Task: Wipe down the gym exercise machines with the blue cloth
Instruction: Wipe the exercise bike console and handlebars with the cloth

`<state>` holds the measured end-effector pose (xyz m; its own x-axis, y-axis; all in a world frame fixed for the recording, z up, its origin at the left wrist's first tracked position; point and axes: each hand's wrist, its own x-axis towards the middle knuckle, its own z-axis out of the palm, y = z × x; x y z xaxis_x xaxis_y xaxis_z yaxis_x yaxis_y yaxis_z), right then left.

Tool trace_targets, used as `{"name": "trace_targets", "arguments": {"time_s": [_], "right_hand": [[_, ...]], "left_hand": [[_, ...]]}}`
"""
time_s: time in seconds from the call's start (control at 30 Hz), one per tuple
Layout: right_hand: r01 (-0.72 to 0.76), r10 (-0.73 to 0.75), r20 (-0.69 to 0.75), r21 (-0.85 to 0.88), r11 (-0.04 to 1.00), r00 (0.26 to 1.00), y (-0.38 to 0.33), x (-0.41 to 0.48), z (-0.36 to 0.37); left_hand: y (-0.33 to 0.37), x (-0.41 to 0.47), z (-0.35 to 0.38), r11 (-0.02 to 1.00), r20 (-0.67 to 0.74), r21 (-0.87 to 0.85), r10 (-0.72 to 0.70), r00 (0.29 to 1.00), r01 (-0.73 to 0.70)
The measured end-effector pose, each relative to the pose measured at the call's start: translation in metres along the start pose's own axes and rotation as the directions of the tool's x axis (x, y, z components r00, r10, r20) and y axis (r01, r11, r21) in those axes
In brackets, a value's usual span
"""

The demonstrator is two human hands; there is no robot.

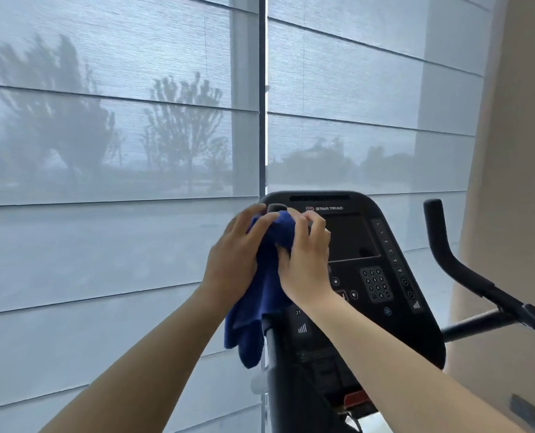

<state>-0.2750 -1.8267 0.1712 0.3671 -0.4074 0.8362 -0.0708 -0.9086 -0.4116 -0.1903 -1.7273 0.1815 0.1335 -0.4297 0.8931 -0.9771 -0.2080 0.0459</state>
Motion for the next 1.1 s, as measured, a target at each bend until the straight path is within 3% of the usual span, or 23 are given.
{"name": "trace_targets", "arguments": {"time_s": [0.13,0.23,0.4,0.57,0.63,0.73,0.9,1.1], "right_hand": [[0.141,-0.115,0.206,-0.114,0.983,0.972,0.02,-0.002,0.024],[0.203,-0.182,0.26,-0.055,0.978,0.948,0.034,-0.004,0.024],[0.073,-0.108,0.35,0.112,0.991,0.931,0.05,-0.025,0.016],[-0.075,0.006,0.494,0.12,0.99,0.87,0.06,-0.025,-0.001],[-0.074,-0.005,0.461,0.153,0.985,0.888,0.062,-0.023,-0.005],[-0.049,-0.008,0.333,0.165,0.985,0.943,0.058,-0.024,0.001],[-0.089,-0.008,0.429,0.204,0.975,0.903,0.058,-0.045,0.015],[-0.026,0.034,0.473,-0.022,0.999,0.88,0.054,-0.057,-0.003]], "left_hand": [[-0.017,-0.014,0.032,0.985,0.077,-0.09,-0.138,0.987,0.145],[-0.026,-0.031,0.042,0.965,0.081,-0.165,-0.191,0.978,0.202],[-0.023,-0.044,0.029,0.966,0.22,-0.202,-0.117,0.968,0.163],[-0.016,-0.045,0.018,0.982,0.328,-0.17,-0.021,0.945,0.081],[-0.016,-0.041,0.015,0.989,0.359,-0.147,0.039,0.933,0.015],[-0.013,-0.039,0.018,0.986,0.33,-0.148,-0.023,0.944,0.076],[-0.009,-0.058,0.035,0.991,0.43,-0.118,-0.012,0.903,0.069],[-0.005,-0.067,0.03,0.988,0.426,-0.11,-0.054,0.903,0.11]]}}
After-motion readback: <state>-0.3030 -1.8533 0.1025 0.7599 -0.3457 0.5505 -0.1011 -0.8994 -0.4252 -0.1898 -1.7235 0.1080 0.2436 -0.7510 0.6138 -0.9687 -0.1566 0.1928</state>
